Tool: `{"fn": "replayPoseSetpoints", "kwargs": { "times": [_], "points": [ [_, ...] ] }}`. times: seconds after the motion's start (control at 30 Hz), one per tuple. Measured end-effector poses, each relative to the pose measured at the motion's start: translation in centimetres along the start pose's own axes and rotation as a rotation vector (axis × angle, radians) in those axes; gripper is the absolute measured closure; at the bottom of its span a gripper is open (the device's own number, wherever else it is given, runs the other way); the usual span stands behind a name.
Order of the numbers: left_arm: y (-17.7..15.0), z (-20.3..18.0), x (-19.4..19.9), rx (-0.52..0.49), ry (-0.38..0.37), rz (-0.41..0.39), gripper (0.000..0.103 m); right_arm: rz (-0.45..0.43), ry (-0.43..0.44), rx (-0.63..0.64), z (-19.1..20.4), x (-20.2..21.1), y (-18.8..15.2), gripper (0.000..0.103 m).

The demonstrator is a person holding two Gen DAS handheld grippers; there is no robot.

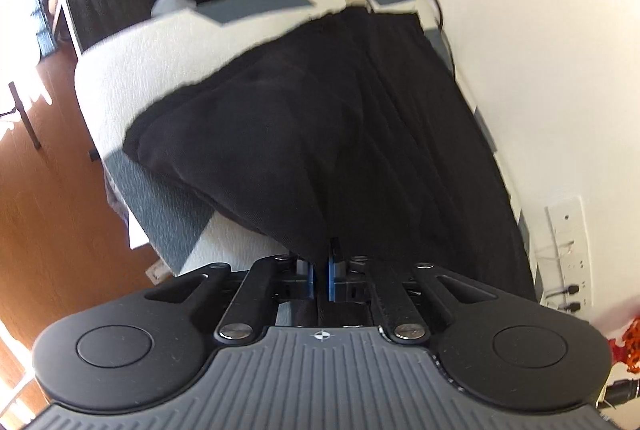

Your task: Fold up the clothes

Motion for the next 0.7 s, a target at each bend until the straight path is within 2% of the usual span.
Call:
{"fn": "replayPoseSetpoints", "kwargs": {
  "times": [0.07,0.13,0.2,0.23,0.33,0.4,0.47,0.6,0.7],
  "points": [
    [1.4,-1.3,1.8,0.027,-0.056,-0.050,0.098,-0.007,0.063,0.009,1.9,1.0,1.1,0.096],
    [3.1,-3.6,5.1,0.026,-0.146,-0.126,0.098,-0.062,0.201,0.010,4.3,3.4,2.7,0.096],
    [3.9,-5.5,8.7,-0.020,-0.215,-0.204,0.098,-0.129,0.326,0.019,6.0,6.4,4.2,0.096],
    [3.8,-5.9,10.0,-0.029,-0.230,-0.223,0.098,-0.148,0.355,0.028,6.4,7.4,4.8,0.096],
    [2.1,-5.0,12.4,0.004,-0.202,-0.227,0.098,-0.102,0.286,0.062,4.9,7.3,5.0,0.096],
    [1.0,-4.0,13.8,0.037,-0.189,-0.240,0.098,-0.061,0.275,0.055,3.8,6.9,4.5,0.096],
    [0.4,-3.9,15.6,0.059,-0.206,-0.272,0.099,-0.052,0.303,0.041,3.4,7.1,4.1,0.096],
    [-0.4,-6.7,19.6,-0.024,-0.285,-0.355,0.098,-0.066,0.387,-0.003,3.0,7.6,3.9,0.096],
    [-0.6,-7.8,21.7,-0.028,-0.322,-0.397,0.098,-0.060,0.408,-0.016,2.7,7.4,4.2,0.096]
  ]
}}
Point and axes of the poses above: each gripper's, at about its wrist camera, not at the fingertips, and x roughly against the way its jaws point, z to its left, y to its top, the point moved 9 cm from there along -x, roughly the way its jaws point, and after that the axes turned 5 degrees about -z, right-handed, at the moved point
